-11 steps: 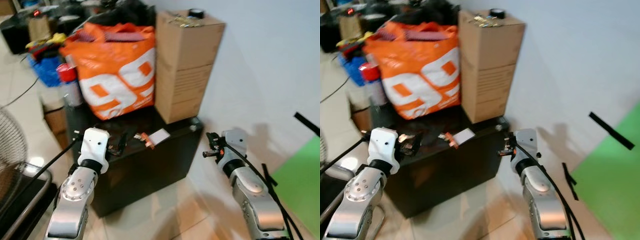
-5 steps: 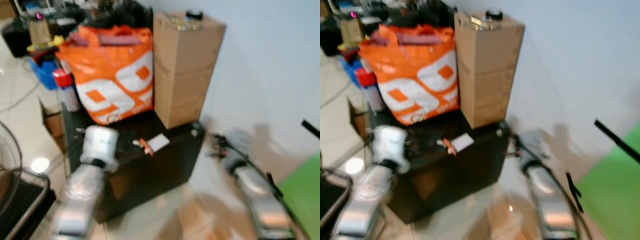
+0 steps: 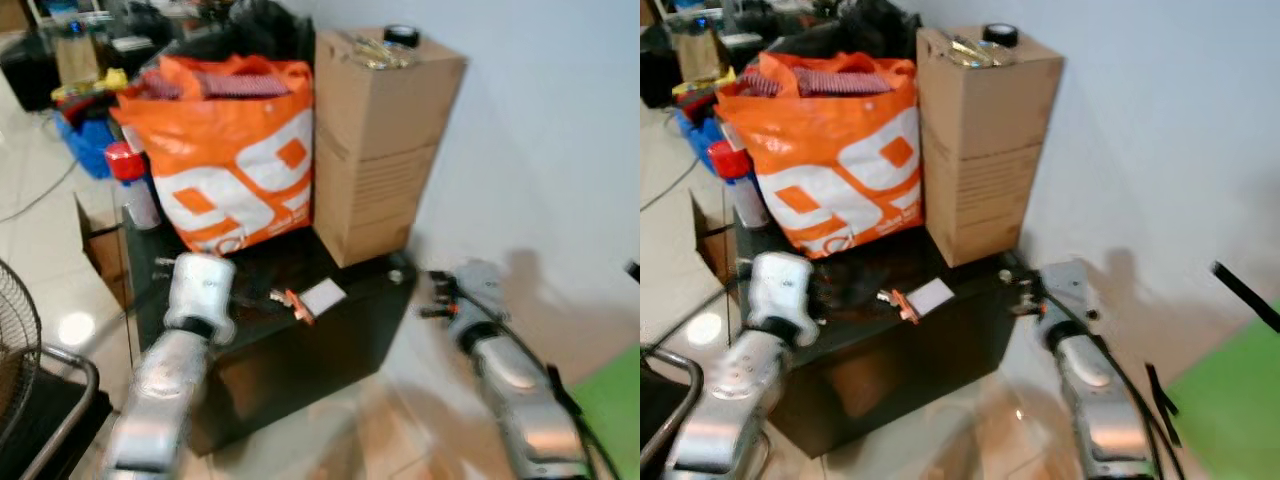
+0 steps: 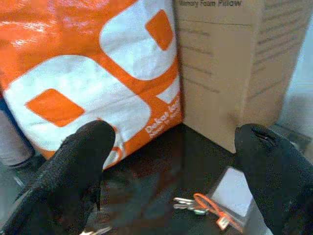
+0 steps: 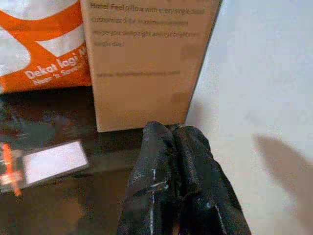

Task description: Hang keys on a hook

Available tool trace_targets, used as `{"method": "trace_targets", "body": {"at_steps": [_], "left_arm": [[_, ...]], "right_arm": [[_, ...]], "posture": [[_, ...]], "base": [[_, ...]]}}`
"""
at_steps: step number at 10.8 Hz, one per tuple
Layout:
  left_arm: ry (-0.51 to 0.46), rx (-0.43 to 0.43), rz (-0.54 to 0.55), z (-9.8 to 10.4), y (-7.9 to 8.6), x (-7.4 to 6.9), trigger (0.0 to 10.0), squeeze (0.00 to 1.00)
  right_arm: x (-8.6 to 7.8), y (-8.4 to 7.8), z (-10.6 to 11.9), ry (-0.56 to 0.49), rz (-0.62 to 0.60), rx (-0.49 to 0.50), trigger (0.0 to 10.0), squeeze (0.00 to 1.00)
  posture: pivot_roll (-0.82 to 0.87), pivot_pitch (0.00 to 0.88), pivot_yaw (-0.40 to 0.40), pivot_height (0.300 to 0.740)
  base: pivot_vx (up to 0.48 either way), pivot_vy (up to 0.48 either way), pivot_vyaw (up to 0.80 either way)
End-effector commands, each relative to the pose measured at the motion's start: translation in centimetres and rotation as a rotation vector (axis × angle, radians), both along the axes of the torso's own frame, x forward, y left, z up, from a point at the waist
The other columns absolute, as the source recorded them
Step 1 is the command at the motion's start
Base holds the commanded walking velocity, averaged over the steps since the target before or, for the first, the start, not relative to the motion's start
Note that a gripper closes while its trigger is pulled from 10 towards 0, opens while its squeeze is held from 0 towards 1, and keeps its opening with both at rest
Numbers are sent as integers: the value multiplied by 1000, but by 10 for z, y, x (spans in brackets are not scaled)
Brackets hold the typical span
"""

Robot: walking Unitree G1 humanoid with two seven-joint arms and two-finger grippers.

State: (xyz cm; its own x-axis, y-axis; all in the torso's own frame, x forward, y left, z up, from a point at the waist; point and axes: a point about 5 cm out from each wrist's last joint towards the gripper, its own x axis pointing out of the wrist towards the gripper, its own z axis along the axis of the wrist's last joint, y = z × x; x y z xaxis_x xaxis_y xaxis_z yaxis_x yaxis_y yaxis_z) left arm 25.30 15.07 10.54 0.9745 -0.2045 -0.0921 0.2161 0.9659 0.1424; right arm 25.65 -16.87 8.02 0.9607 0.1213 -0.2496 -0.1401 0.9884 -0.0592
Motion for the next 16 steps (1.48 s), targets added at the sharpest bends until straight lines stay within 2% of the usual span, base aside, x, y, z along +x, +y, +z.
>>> {"method": "trace_targets", "body": {"at_steps": [1,4,10,16], "left_arm": [[-2,10,27,2,8,1,10000,1000],[-3,9,25,1,7,2,10000,1000],[-7,7,22,2,7,3,10000,1000],[-9,13,18,2,7,3,10000,1000]], "right_arm": [[3,7,3,-12,30,9,10000,0],[5,6,4,-13,32,1,10000,0],[6,4,3,-13,16,-2,10000,0],[7,8,3,-15,43,-12,10000,0]], "posture": [[-1,0,-26,740],[-3,0,-26,740],[-4,0,-26,740],[1,0,-28,740]], "base": [[304,0,594],[303,0,800],[305,0,0],[304,0,0]]}}
